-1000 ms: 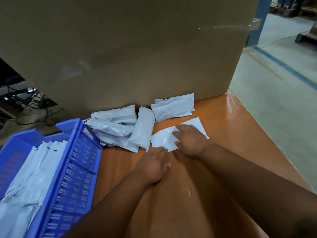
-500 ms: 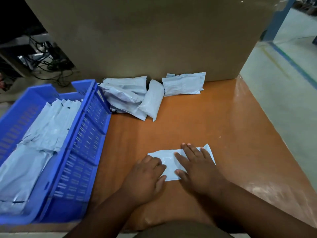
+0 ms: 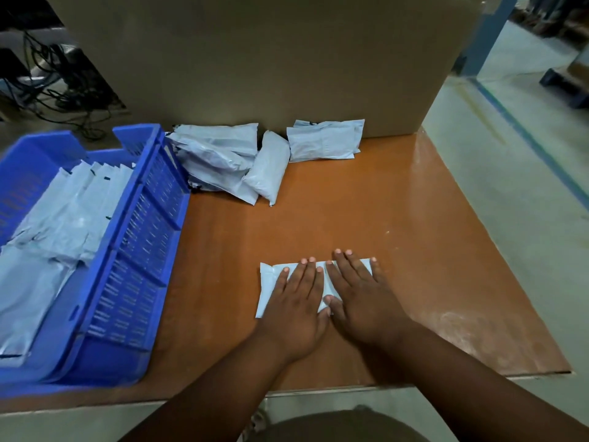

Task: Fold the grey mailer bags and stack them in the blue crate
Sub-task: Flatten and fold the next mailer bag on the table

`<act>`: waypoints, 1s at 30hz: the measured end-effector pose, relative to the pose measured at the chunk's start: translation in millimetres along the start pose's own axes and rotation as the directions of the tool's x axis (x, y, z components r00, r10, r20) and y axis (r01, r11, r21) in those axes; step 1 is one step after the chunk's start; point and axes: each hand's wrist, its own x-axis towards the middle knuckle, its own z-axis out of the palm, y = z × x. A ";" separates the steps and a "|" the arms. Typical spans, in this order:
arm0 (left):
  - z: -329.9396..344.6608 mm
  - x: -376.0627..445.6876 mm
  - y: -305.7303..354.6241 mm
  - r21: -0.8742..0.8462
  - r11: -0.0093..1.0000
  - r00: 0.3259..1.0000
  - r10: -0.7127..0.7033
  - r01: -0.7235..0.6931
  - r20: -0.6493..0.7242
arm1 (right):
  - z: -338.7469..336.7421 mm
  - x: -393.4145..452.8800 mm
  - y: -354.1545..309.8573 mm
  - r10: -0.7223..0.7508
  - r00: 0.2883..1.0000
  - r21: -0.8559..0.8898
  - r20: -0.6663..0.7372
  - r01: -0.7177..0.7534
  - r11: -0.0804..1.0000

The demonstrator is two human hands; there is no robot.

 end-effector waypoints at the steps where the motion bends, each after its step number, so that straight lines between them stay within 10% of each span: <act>1: 0.9 0.0 -1.3 0.003 1.000 1.000 0.000 0.000 0.005 | 0.9 0.6 -0.1 0.000 1.000 -0.003 0.001 0.000 1.000; 30: -13.2 -30.7 -55.6 0.050 0.989 0.989 -0.140 0.138 0.040 | 11.0 38.2 -46.3 -0.187 0.982 -0.001 0.015 0.187 0.982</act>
